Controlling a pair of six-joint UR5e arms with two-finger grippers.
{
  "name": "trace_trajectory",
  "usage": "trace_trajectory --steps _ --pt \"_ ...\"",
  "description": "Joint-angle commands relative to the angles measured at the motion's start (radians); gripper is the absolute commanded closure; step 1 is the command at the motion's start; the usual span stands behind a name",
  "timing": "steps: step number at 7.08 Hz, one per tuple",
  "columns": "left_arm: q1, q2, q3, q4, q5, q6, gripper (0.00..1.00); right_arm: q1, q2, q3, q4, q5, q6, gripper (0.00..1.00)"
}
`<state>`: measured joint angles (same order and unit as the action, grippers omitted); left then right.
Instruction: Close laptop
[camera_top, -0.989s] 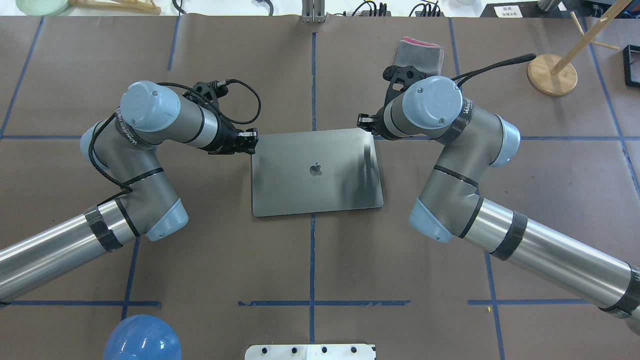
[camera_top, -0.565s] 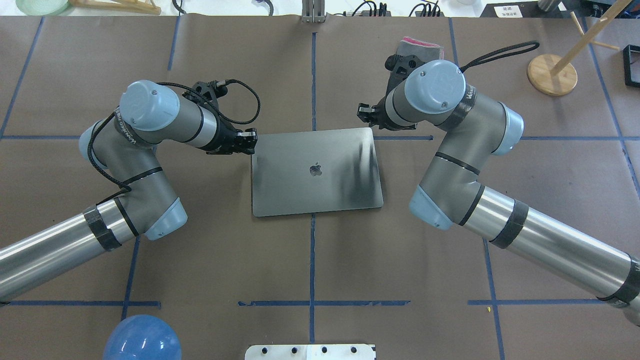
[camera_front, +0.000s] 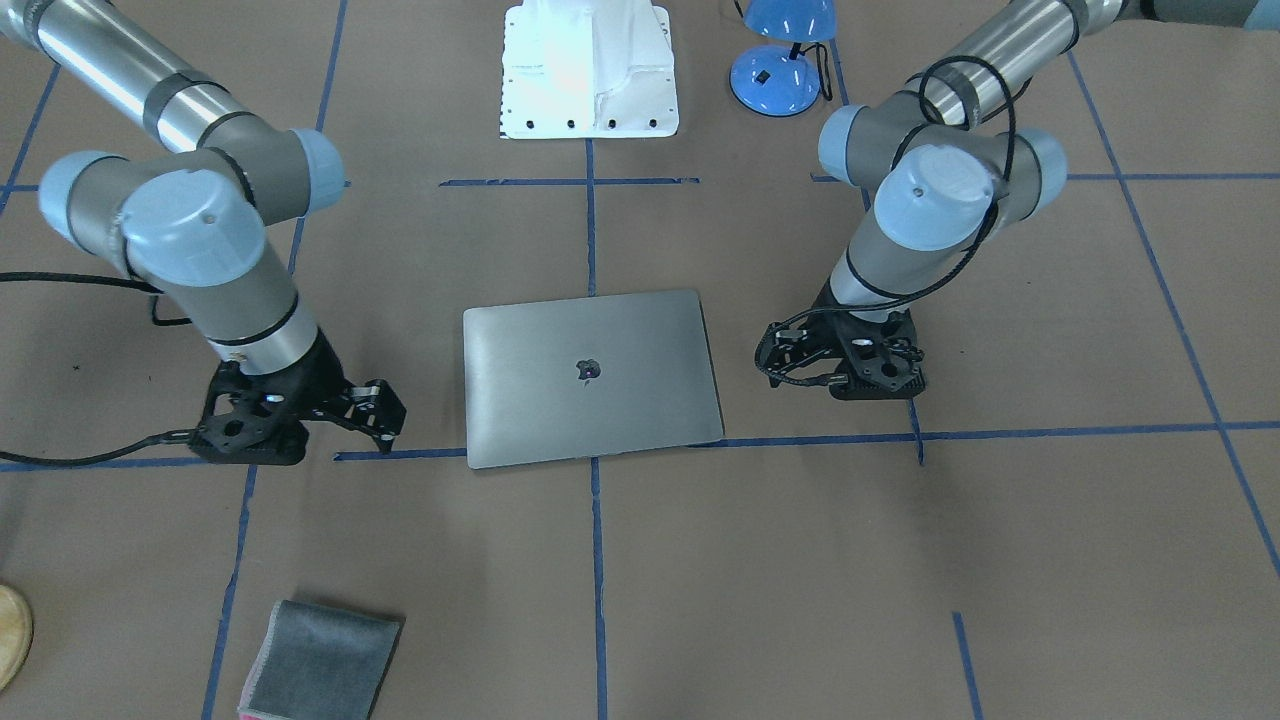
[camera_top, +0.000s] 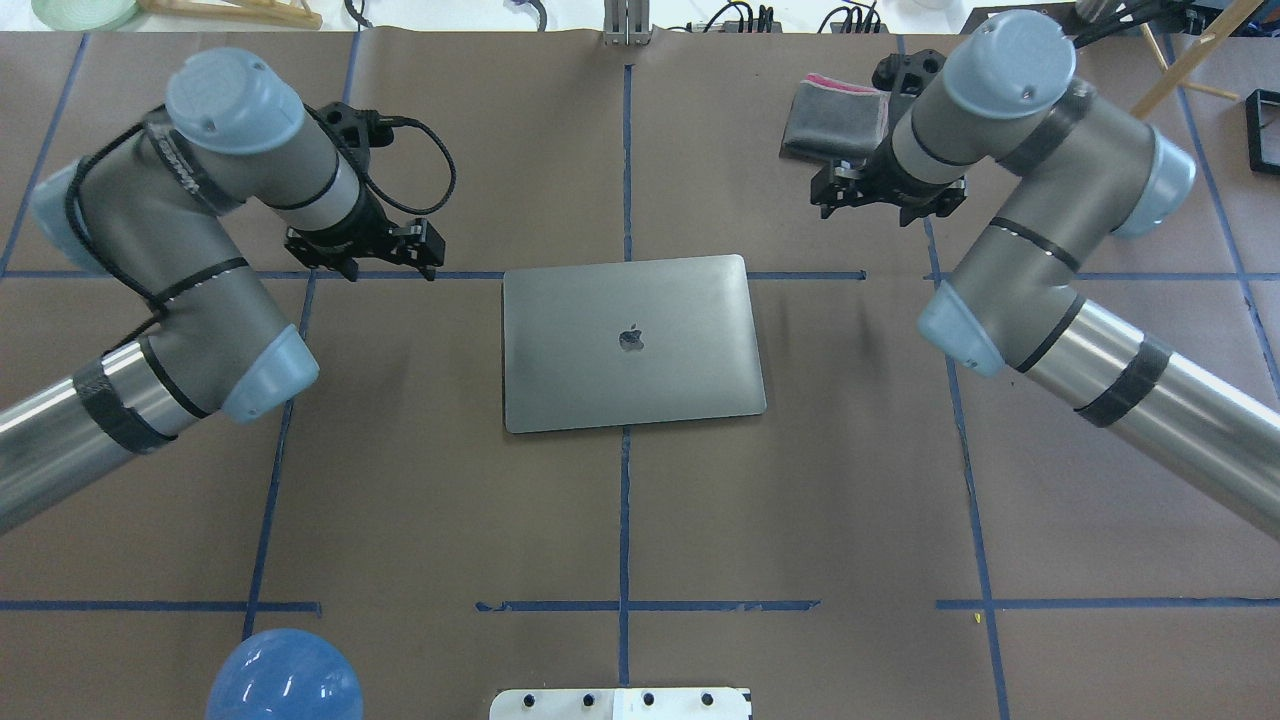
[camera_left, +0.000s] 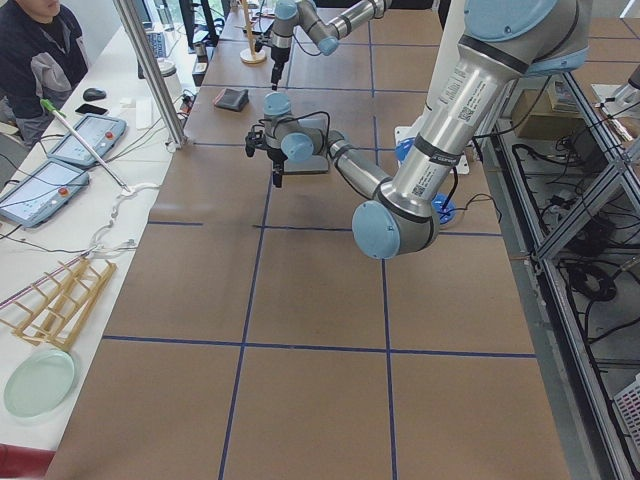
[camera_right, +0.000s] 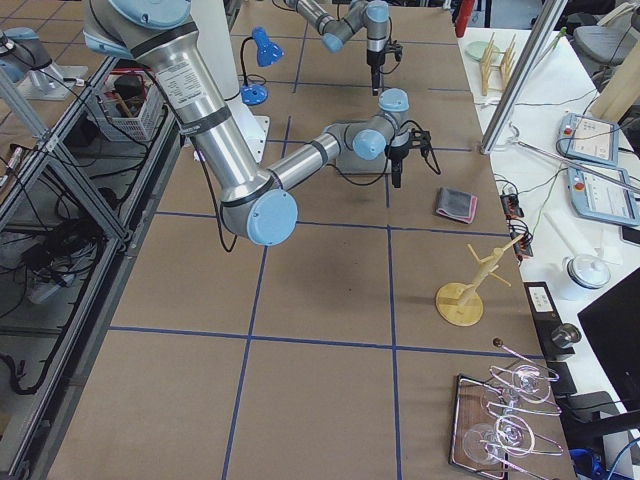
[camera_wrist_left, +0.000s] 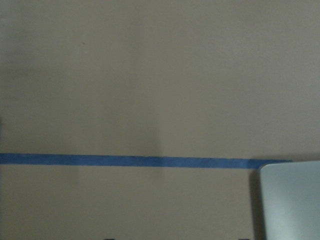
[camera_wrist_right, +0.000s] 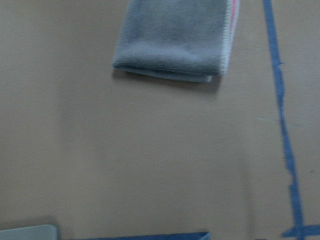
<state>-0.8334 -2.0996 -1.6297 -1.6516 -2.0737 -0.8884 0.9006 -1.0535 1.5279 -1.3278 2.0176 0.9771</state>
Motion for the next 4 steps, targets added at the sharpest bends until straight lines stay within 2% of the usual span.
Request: trace_trajectory --steps 1,2,3,4 --pt "-0.172 0.140 -0.140 0.208 -0.020 0.449 0.01 0.209 -0.142 0.047 -0.036 0.174 -0.333 0.00" --pt "-0.265 0.220 -0.142 0.207 -0.069 0.602 0.01 0.335 -0.217 0.058 -0.047 0.266 -0.494 0.00" --pt "-0.394 0.287 -0.139 0.213 -0.142 0.731 0.01 0.431 -0.283 0.072 -0.069 0.315 -0.655 0.00" --pt "-0.488 0.384 -0.147 0.211 -0.198 0.837 0.01 0.479 -0.339 0.101 -0.152 0.319 -0.804 0.00"
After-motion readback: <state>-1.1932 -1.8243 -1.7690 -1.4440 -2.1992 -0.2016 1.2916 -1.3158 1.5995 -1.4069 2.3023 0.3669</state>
